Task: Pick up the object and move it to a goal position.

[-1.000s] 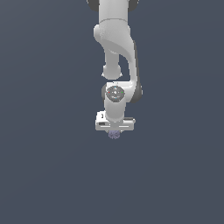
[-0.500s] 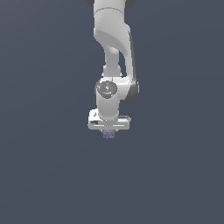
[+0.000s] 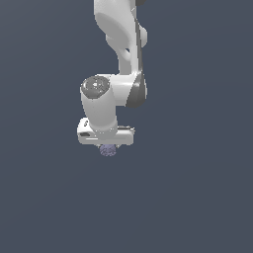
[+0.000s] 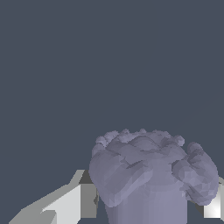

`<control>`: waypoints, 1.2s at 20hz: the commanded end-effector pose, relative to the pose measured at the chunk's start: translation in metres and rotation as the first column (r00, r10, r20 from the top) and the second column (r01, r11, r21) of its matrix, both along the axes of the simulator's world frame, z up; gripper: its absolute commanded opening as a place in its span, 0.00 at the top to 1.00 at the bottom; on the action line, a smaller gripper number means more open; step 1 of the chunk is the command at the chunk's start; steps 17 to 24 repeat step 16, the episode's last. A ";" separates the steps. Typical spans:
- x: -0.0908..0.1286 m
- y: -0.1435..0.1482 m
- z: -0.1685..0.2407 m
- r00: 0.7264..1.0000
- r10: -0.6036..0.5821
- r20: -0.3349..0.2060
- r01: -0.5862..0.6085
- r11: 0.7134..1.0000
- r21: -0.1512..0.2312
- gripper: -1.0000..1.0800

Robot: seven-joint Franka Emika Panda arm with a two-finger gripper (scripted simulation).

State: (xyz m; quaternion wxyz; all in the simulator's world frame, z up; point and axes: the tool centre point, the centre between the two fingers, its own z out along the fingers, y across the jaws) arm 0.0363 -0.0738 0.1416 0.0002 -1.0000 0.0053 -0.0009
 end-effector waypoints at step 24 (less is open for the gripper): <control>0.028 -0.044 0.053 1.000 0.001 -0.002 -0.001 1.000 0.000 1.00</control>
